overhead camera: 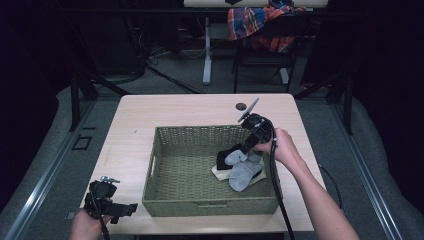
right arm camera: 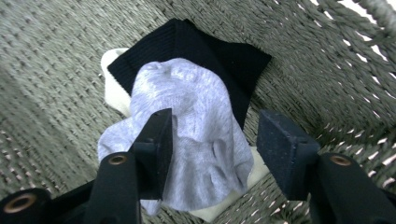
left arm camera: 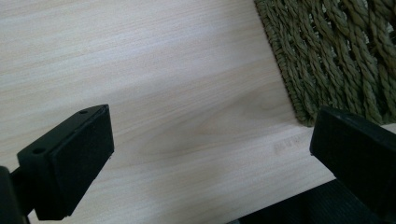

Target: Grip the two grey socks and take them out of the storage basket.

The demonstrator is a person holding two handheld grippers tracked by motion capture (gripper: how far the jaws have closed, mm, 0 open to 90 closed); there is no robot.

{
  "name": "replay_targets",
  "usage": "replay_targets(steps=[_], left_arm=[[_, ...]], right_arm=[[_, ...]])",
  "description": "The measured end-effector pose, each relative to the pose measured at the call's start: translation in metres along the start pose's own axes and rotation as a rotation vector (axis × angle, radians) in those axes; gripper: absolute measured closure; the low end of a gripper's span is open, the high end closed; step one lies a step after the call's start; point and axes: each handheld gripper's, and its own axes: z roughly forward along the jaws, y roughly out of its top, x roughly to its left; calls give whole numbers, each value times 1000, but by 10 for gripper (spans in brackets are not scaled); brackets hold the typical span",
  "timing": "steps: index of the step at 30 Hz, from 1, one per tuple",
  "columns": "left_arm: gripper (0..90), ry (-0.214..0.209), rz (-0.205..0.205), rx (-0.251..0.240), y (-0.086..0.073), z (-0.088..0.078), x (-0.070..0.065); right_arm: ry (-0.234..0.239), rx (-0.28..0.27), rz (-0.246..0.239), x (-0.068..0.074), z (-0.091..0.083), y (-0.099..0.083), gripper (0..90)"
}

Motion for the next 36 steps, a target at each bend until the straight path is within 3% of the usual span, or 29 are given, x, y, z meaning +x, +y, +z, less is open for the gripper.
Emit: replay_targets(steps=[11, 12, 16, 21, 36], left_arm=[[0, 3, 2, 6, 0, 0, 0], [0, 3, 2, 5, 0, 0, 0], [0, 4, 3, 10, 0, 0, 0], [0, 5, 3, 11, 0, 0, 0], [0, 7, 4, 13, 0, 1, -1]], right_arm=[[-28, 61, 17, -1, 17, 8, 585], [-24, 48, 28, 0, 18, 7, 597], [-34, 91, 13, 0, 18, 9, 676], [-32, 101, 20, 0, 19, 8, 808], [-14, 23, 19, 6, -9, 11, 844]])
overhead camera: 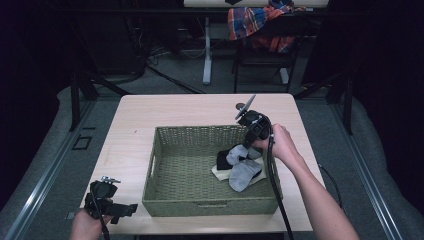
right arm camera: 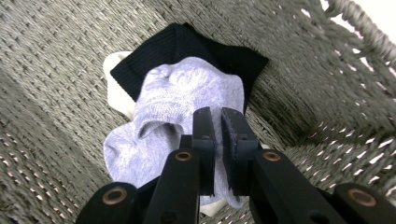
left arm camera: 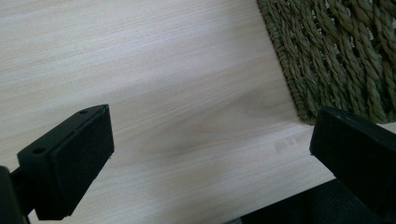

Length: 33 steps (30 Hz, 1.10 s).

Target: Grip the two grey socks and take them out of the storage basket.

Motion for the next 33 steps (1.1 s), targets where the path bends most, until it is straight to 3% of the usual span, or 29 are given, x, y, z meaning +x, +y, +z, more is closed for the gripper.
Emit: replay_targets(steps=[13, 19, 33], left_arm=[[0, 1, 0, 0, 0, 0, 0], [0, 2, 1, 0, 0, 0, 0], [0, 1, 0, -1, 0, 0, 0]], right_arm=[[-7, -19, -37, 6, -23, 5, 846], [3, -53, -29, 6, -32, 6, 847], [1, -76, -40, 7, -53, 10, 850]])
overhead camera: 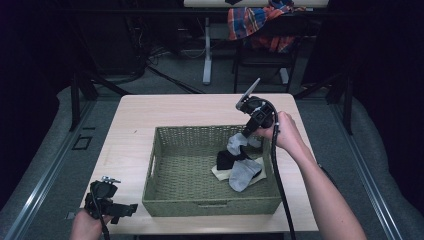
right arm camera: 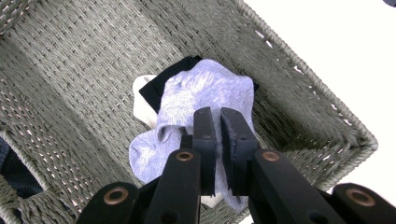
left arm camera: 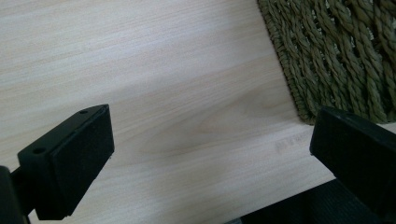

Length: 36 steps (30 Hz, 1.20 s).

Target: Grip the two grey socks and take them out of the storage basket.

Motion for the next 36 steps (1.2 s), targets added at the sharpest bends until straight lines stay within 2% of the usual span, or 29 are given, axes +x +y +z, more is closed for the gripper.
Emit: replay_targets(steps=[20, 29, 35, 36], left_arm=[[0, -1, -1, 1, 0, 0, 0], [0, -1, -1, 1, 0, 0, 0], [0, 0, -1, 1, 0, 0, 0], [0, 0, -1, 1, 0, 0, 0]], right_arm=[[-6, -45, -2, 0, -26, 2, 852], [-19, -51, -18, 1, -38, 1, 853], [-20, -73, -1, 0, -44, -1, 853], [-30, -64, -12, -2, -46, -1, 854]])
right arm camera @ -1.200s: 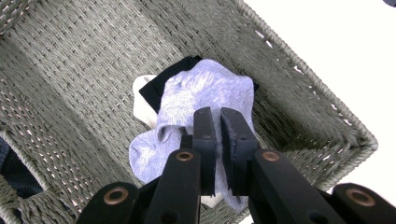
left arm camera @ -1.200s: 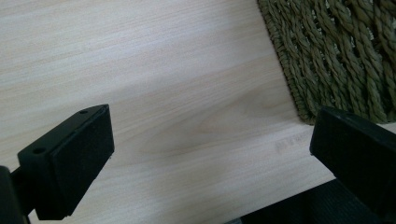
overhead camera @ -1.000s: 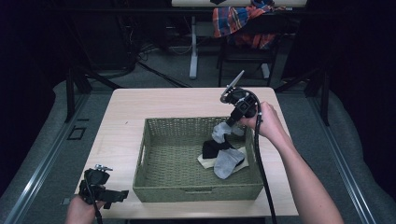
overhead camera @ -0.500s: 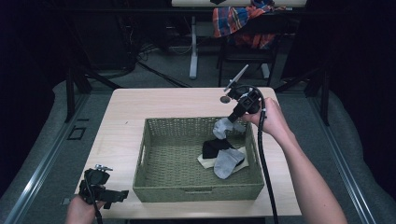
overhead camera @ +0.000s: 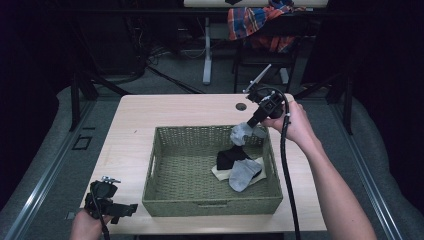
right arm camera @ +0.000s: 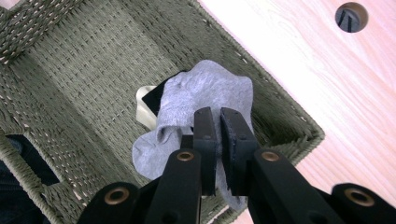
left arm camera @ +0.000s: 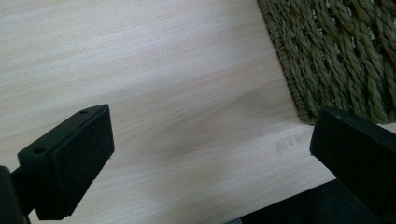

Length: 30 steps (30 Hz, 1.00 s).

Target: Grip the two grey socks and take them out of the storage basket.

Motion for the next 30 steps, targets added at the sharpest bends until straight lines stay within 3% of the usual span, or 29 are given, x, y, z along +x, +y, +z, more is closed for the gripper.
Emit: replay_targets(steps=[14, 30], left_arm=[[0, 1, 0, 0, 0, 0, 0], [0, 4, -1, 2, 0, 0, 0]], right_arm=[[-13, -50, 51, -14, -23, -19, 854], [-27, -81, 136, -45, -40, -58, 855]])
